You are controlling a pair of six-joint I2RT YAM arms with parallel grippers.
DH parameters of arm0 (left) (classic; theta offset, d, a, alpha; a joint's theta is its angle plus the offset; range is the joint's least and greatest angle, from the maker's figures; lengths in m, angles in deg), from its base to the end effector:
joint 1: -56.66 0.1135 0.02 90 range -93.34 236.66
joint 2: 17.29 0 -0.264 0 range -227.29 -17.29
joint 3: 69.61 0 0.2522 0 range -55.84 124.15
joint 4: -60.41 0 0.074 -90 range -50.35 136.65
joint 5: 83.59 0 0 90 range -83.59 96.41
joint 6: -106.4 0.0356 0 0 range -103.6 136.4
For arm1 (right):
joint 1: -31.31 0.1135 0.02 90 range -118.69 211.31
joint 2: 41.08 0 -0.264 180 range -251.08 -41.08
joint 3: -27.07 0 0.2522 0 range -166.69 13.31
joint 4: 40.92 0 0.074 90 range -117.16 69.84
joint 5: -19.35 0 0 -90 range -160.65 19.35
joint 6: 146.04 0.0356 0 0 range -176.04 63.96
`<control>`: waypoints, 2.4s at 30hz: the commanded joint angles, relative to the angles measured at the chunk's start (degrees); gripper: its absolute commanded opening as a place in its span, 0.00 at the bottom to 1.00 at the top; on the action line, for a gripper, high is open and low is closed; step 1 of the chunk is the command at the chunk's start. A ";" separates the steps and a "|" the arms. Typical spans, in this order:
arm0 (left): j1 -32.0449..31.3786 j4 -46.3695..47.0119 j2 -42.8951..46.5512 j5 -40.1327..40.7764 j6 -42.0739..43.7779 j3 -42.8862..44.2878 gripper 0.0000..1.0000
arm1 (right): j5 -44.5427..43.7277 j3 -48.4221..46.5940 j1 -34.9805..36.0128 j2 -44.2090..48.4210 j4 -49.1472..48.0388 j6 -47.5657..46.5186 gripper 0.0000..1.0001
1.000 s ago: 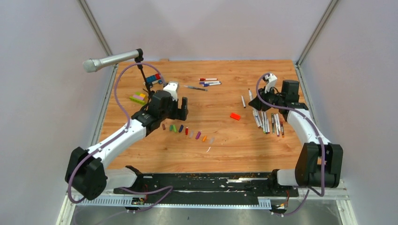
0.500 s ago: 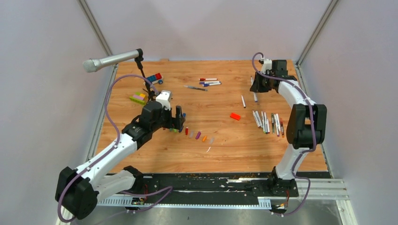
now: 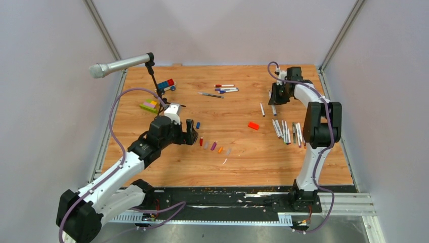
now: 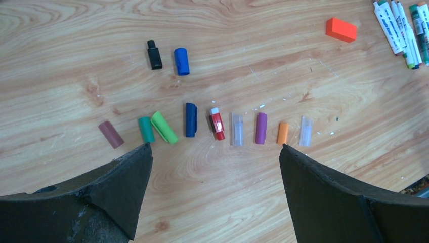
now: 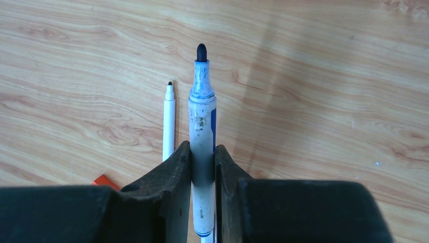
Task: Open the pen caps
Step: Place the pen at the center of the board, then pick up the pen from the center of the board.
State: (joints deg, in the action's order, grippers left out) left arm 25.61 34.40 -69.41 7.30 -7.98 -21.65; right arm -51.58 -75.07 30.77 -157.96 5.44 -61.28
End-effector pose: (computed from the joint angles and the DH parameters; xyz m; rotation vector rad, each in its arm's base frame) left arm 0.1752 -0.1048 0.2485 0.1154 2.1452 -0.5601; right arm 0.4354 0.0075 0.1906 -0.2186 2.5882 0.4016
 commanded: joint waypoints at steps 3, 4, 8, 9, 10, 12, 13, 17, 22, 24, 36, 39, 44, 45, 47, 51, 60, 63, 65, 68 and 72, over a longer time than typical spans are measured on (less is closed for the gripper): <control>0.22 0.58 1.65 -0.49 -1.72 -0.60 1.00 | -1.44 -4.15 1.89 -3.02 1.69 -0.49 0.11; 0.20 0.53 1.79 -0.51 -1.82 -0.77 1.00 | -1.55 -4.42 1.98 -3.35 1.80 -0.48 0.12; 0.20 0.27 2.44 -0.53 -2.37 -1.10 1.00 | -2.25 -5.59 2.03 -4.85 2.38 -0.55 0.15; 0.20 0.16 2.58 -0.53 -2.41 -1.14 1.00 | -2.48 -6.09 2.03 -5.19 2.72 -0.63 0.17; 0.20 0.02 2.77 -0.53 -2.50 -1.28 1.00 | -2.72 -6.48 2.04 -5.54 3.02 -0.71 0.18; 0.20 -0.30 3.25 -0.53 -2.58 -1.34 1.00 | -3.40 -6.87 2.04 -5.84 3.29 -0.74 0.19; 0.20 -0.39 3.53 -0.53 -2.68 -1.40 1.00 | -3.73 -6.81 2.03 -5.90 3.34 -0.82 0.20; 0.20 -0.59 4.53 -0.53 -2.99 -1.75 1.00 | -4.74 -6.76 2.03 -5.55 3.34 -1.03 0.24; 0.20 -0.46 4.92 -1.58 -3.42 -1.90 1.00 | -4.00 -6.62 2.05 -4.33 3.37 -1.16 0.29; 0.22 -0.07 4.94 -2.11 -3.84 -1.88 1.00 | -3.81 -6.55 2.05 -3.70 3.41 -1.31 0.30; 0.24 8.58 3.56 -5.24 -11.77 -3.68 1.00 | -0.22 -0.80 2.03 5.22 1.18 -1.59 0.33; 0.21 12.78 2.81 -5.72 -14.87 -4.84 1.00 | 2.56 1.99 2.03 8.43 0.57 -2.05 0.33; 0.21 14.83 -0.09 -4.08 -18.81 -3.53 1.00 | 9.19 8.59 2.04 16.10 -0.42 -5.42 0.33; 0.26 14.41 -1.05 -3.79 -19.20 -2.85 1.00 | 10.64 10.12 2.07 17.66 -0.69 -6.59 0.33; 0.20 13.27 -3.18 -3.36 -19.74 -1.24 1.00 | 12.91 13.00 2.03 21.01 -1.11 -8.89 0.33; 0.20 10.15 -8.17 -2.49 -21.35 2.61 1.00 | 18.29 19.84 1.94 28.52 -3.10 -12.80 0.35; 0.22 5.39 -21.40 -1.00 -23.12 13.78 1.00 | 28.69 38.59 -3.37 48.49 -12.51 -14.84 0.52; 0.20 4.08 -25.96 1.12 -23.08 17.85 1.00 | 32.63 41.33 -6.16 51.87 -15.35 -13.41 0.56; 0.20 2.79 -28.91 2.52 -23.22 20.81 1.00 | 34.26 41.57 -7.40 52.03 -15.57 -13.14 0.56; 0.20 -0.05 -33.38 5.31 -24.48 25.88 1.00 | 34.99 40.99 -8.59 51.16 -14.53 -13.50 0.56; 0.22 -7.57 -39.52 9.95 -25.93 35.18 1.00 | 36.46 40.43 -9.51 50.22 -13.32 -13.75 0.56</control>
State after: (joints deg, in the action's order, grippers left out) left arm 25.61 33.63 -105.02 11.05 -31.78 5.08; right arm -19.38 -33.61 22.07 -107.01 -6.12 -74.35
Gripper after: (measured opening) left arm 1.000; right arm 0.561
